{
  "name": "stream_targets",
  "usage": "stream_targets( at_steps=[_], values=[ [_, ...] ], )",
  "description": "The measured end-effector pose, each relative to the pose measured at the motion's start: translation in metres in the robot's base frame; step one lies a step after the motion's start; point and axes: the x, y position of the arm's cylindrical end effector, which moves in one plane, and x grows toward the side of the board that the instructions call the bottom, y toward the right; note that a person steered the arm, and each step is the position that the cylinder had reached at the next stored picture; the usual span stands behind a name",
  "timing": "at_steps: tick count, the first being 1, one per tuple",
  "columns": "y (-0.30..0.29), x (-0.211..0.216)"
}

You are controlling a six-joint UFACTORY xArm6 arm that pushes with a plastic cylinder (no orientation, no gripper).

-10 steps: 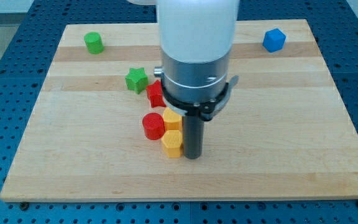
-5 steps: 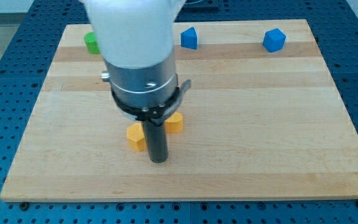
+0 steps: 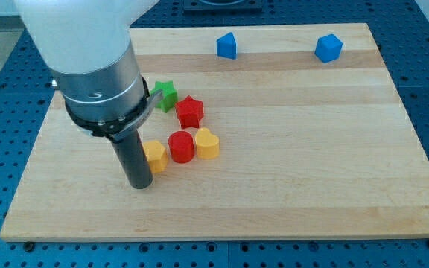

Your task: Push the yellow hexagon towards the left center of the board

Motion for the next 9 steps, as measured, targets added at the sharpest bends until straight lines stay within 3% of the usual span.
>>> stream_targets(
  at_steps=[3, 7, 9],
  values=[
    [0.036, -0.003],
    [-0.03, -0.075],
    [0.025, -0.077]
  ],
)
